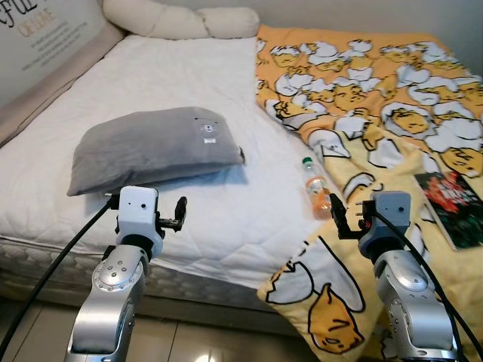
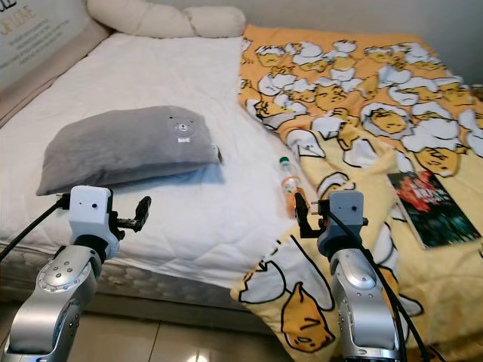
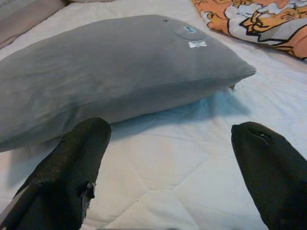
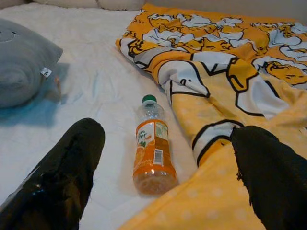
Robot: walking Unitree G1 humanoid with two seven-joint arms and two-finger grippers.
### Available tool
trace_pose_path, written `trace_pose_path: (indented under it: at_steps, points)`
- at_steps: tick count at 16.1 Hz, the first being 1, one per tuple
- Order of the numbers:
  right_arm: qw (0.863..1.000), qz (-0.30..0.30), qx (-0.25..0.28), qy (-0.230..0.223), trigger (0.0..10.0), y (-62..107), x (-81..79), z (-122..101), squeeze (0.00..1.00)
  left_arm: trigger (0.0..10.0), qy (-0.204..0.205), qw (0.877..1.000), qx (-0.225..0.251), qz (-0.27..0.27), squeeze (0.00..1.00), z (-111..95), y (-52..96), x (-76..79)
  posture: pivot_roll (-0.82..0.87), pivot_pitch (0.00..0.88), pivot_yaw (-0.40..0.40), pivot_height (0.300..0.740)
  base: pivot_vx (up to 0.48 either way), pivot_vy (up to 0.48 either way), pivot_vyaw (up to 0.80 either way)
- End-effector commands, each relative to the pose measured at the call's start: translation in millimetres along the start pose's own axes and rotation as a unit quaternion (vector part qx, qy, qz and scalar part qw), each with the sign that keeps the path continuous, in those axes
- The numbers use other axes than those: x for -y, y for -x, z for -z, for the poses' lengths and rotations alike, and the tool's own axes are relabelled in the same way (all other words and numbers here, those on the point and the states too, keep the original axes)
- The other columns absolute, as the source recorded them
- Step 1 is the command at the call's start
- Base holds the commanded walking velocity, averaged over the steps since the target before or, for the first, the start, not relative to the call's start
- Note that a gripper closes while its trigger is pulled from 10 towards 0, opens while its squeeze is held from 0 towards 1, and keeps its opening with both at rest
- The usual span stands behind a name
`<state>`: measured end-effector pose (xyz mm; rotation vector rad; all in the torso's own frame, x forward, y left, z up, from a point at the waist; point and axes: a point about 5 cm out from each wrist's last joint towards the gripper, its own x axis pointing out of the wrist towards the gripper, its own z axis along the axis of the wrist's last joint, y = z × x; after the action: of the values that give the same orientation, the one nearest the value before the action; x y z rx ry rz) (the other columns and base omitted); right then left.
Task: Clean up the room
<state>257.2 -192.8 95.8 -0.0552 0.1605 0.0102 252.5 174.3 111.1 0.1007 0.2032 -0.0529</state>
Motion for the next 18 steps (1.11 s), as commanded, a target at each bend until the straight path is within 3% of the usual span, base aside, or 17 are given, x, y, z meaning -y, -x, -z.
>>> trace_pose_path:
  at_steps: [1, 3, 18]
  points:
    - [1.0, -0.006, -0.009, 0.003, 10.0, -2.3, -1.4, 1.2, 1.0, 10.0, -0.007, 1.0, 0.005, -0.003, 1.0, -2.3, 0.9, -1.3, -0.07, 0.0, 0.018, 0.74, 0.285, 0.0, 0.8]
    - [1.0, -0.003, -0.007, -0.004, 10.0, -2.3, -1.9, 1.0, 1.0, 10.0, -0.006, 1.0, 0.005, -0.003, 1.0, -2.3, 0.6, -1.3, -0.07, 0.0, 0.019, 0.74, 0.283, 0.0, 0.8]
    - [1.0, 0.01, -0.022, 0.005, 10.0, -3.8, 2.1, 3.6, 1.0, 10.0, -0.004, 1.0, 0.003, -0.004, 1.0, -1.6, 0.6, -3.7, -0.07, 0.0, 0.023, 0.74, 0.283, 0.0, 0.0]
